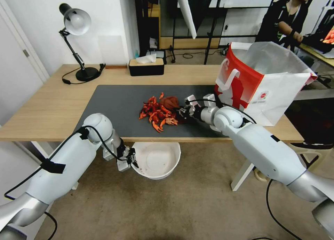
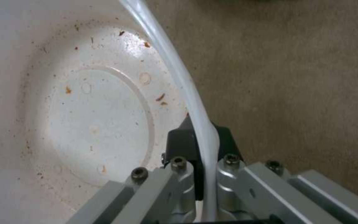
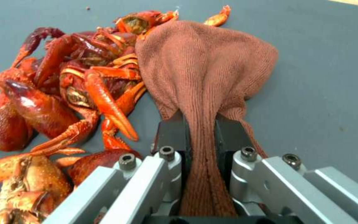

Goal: Sweep shrimp from table into container with towel, then put container into takeout bag.

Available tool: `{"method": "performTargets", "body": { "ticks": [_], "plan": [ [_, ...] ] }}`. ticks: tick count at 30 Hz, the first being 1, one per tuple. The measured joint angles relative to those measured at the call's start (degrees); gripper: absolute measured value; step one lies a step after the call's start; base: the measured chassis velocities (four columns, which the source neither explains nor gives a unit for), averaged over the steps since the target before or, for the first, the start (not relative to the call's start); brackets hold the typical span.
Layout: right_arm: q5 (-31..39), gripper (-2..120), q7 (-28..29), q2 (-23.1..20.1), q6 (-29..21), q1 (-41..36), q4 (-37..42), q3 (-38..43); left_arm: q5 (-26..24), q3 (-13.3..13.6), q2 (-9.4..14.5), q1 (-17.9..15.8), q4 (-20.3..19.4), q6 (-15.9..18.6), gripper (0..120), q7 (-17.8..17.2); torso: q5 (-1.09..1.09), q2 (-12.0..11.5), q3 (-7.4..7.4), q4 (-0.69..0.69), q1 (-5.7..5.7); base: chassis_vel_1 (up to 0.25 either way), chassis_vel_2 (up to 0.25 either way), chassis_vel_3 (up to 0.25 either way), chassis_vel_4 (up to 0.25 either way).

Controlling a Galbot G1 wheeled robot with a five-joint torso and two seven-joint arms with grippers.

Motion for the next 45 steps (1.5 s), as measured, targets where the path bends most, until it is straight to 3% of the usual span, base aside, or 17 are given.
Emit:
{"method": "performTargets", "body": {
  "ticks": [24,45],
  "plan": [
    [1.99,8,2.64,-4.46,-1.27,-6.87,9.55,2.61,0.6,0.52,-1.19,-0.36,-0.15,0.0,0,0.02,-0.01,0.0,-0.01,-0.01,0.0,0.0,0.0,0.0,0.0],
    [3.5,8,5.19,-5.16,-2.56,-9.73,14.89,3.21,0.08,-0.44,1.76,0.03,-0.11,0.0,0,0.02,0.0,0.0,0.0,0.01,0.01,0.0,0.0,0.0,0.0]
  ]
}}
